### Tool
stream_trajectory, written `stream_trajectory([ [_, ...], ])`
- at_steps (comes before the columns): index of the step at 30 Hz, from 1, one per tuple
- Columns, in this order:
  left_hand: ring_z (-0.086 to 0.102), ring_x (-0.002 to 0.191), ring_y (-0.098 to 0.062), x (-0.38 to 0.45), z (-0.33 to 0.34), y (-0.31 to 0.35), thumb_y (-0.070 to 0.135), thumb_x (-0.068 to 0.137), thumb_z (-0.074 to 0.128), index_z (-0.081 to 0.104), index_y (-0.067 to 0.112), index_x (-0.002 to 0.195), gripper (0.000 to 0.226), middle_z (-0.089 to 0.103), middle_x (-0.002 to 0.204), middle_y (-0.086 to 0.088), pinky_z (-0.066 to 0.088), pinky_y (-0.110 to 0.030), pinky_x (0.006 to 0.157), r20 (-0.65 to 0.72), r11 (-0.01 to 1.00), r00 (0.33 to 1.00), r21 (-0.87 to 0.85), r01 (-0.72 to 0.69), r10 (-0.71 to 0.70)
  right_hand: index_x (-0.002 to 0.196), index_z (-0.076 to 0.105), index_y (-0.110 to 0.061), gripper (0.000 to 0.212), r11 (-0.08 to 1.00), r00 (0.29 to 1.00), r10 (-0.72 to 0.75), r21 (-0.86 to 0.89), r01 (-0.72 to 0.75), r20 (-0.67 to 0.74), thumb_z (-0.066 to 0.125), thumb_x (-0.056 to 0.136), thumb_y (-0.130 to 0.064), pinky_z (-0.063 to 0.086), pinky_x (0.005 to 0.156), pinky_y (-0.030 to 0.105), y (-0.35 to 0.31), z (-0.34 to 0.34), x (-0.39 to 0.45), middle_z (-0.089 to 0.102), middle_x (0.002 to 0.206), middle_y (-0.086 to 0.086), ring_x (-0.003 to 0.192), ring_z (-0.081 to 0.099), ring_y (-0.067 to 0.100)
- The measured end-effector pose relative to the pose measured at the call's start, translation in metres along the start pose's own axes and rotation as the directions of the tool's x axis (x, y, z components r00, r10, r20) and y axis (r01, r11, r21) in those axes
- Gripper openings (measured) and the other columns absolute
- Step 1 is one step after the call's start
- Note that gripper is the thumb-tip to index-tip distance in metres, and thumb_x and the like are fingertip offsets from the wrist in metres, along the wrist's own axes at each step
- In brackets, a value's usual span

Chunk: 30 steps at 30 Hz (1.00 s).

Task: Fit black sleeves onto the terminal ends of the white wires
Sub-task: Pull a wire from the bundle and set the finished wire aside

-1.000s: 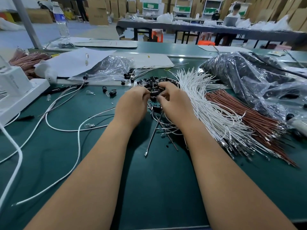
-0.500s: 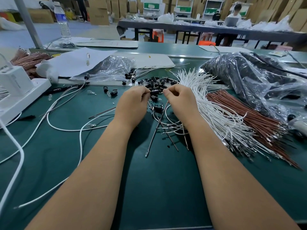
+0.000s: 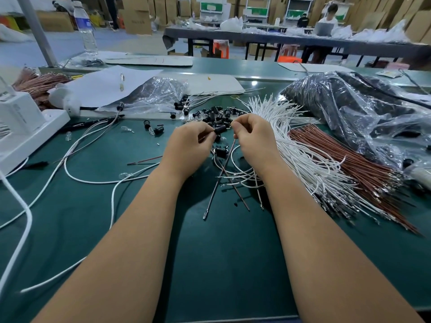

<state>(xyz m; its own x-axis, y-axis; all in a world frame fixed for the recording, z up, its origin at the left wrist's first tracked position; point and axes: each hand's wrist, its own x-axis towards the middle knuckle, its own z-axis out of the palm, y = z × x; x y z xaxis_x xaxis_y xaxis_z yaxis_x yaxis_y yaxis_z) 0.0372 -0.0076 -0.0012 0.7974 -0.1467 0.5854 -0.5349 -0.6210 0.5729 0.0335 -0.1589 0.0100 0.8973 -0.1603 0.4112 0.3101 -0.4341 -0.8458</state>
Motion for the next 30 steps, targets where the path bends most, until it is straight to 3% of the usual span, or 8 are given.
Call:
stream_trajectory([
  [5,0.051,0.065,0.003,-0.0010,0.0005,-0.0003,0.012,0.089,0.063,0.068,0.011,0.090,0.005,0.057,0.070,0.013,0.036,-0.005,0.062,-0.010,0.999,1.000,-0.039,0.012,-0.012,0.087,0.058,-0.019,0.011,0.999,1.000,-0.017,-0.032,0.017,0.010,0.056,0.096,-0.013,0.047,0.065,0.020,-0.0003,0.0009,-0.0005,0.058,0.075,-0.005,0.070,0.056,0.011],
  [11,0.058,0.066,-0.014,-0.0017,0.0016,0.0021,0.015,0.087,0.066,0.068,0.012,0.083,0.005,0.064,0.070,0.001,0.048,-0.028,0.066,0.019,0.998,0.999,-0.062,0.034,-0.033,0.087,0.058,-0.018,0.010,0.996,0.998,-0.055,-0.074,0.056,0.017,0.057,0.096,-0.013,0.041,0.058,0.008,-0.0001,0.0032,-0.0017,0.057,0.073,-0.008,0.067,0.054,0.006],
  [17,0.045,0.054,-0.009,0.0005,0.0015,0.0010,0.013,0.088,0.066,0.068,0.011,0.079,0.009,0.057,0.060,0.001,0.039,-0.023,0.056,0.019,0.977,0.993,-0.179,0.116,-0.115,0.086,0.062,-0.019,0.009,0.985,0.994,-0.107,-0.134,0.104,-0.019,0.061,0.093,-0.013,0.040,0.060,0.006,-0.0002,0.0038,-0.0018,0.058,0.073,-0.012,0.066,0.053,0.000],
  [21,0.040,0.050,-0.005,0.0008,0.0000,0.0010,0.013,0.089,0.064,0.066,0.008,0.077,0.014,0.052,0.059,0.001,0.034,-0.018,0.052,0.017,0.954,0.986,-0.253,0.162,-0.163,0.091,0.071,-0.014,0.007,0.977,0.989,-0.132,-0.179,0.119,-0.060,0.064,0.091,-0.015,0.049,0.070,0.020,-0.0014,0.0047,-0.0017,0.062,0.076,-0.009,0.071,0.058,0.006],
  [24,0.041,0.052,-0.007,0.0003,-0.0007,0.0011,0.014,0.090,0.063,0.066,0.007,0.077,0.014,0.053,0.060,-0.001,0.036,-0.020,0.054,0.018,0.954,0.986,-0.251,0.165,-0.166,0.094,0.073,-0.013,0.011,0.970,0.987,-0.147,-0.204,0.132,-0.060,0.063,0.090,-0.012,0.052,0.072,0.023,-0.0032,0.0051,-0.0037,0.066,0.079,-0.005,0.074,0.061,0.009],
  [30,0.059,0.069,-0.032,0.0030,-0.0018,-0.0014,0.016,0.090,0.062,0.067,0.010,0.082,0.011,0.066,0.076,-0.016,0.050,-0.038,0.067,-0.007,0.945,0.979,-0.263,0.194,-0.203,0.092,0.075,-0.013,0.010,0.969,0.983,-0.177,-0.179,0.168,-0.037,0.069,0.084,-0.012,0.054,0.070,0.024,-0.0085,0.0095,-0.0082,0.065,0.074,-0.008,0.071,0.064,0.010],
])
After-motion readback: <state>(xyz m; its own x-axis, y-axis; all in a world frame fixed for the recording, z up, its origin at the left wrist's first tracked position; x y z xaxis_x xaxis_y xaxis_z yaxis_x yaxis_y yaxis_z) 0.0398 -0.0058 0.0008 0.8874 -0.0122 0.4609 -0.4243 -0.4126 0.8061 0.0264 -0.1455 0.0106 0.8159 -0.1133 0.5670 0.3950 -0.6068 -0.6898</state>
